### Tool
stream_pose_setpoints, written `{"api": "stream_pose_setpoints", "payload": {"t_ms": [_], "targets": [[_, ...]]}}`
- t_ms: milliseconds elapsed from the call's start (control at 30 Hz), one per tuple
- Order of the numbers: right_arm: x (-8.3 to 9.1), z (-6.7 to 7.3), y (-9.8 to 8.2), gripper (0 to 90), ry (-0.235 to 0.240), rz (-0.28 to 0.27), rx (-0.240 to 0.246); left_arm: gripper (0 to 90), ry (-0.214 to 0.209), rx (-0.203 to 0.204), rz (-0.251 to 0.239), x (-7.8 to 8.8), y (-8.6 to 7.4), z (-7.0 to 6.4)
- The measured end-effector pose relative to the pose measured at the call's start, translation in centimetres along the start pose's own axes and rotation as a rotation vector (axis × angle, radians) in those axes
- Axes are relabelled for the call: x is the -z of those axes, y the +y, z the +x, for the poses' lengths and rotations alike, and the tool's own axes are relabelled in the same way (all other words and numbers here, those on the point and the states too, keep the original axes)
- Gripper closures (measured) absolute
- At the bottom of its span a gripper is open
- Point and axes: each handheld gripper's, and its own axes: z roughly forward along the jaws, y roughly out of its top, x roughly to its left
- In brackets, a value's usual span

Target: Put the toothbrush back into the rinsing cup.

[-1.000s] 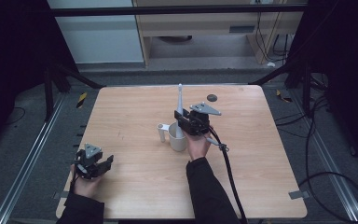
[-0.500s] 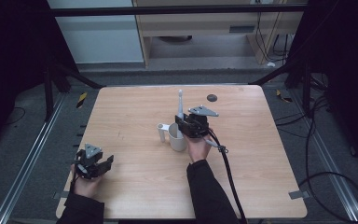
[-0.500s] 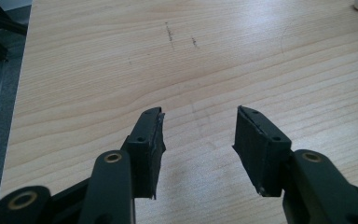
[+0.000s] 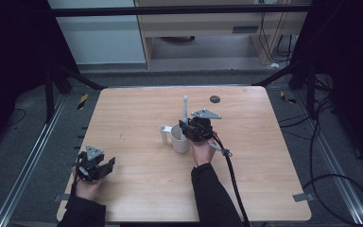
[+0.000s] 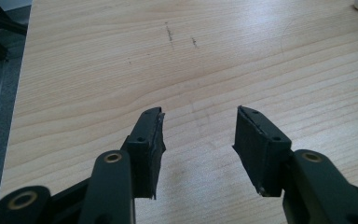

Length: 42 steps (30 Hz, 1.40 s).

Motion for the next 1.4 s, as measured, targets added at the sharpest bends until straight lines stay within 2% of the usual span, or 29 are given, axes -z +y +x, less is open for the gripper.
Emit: {"api": "stream_pose_setpoints", "payload": {"t_ms": [333,633,767,933,1033,1133,1400], "targets": [[0.2,-0.2,0.2,62.5,-0.013,-0.012,0.012,50.8,-0.001,0.0,0.001,0.0,0.0,0.0],[0.4,-0.2,0.2,61.7,-0.021,-0.003,0.031,50.7,-0.002,-0.001,0.002,0.0,0.0,0.0],[0.8,-0.3,0.1,57.9,-0.015,-0.003,0.036,50.4,-0.003,0.001,0.001,0.0,0.0,0.0],[2.1,-0.2,-0.1,46.4,-0.012,0.003,0.074,50.0,-0.004,0.0,0.001,0.0,0.0,0.0],[3.3,-0.3,-0.3,38.8,0.0,-0.011,0.074,49.5,-0.004,0.001,0.0,0.0,0.0,0.0],[4.4,-0.6,-0.5,30.5,-0.016,0.004,0.09,48.9,-0.006,0.0,0.001,0.0,0.0,0.0],[7.3,-1.7,-1.2,23.1,-0.025,0.007,0.107,45.0,-0.027,-0.005,-0.01,-0.1,-0.1,-0.1]]}}
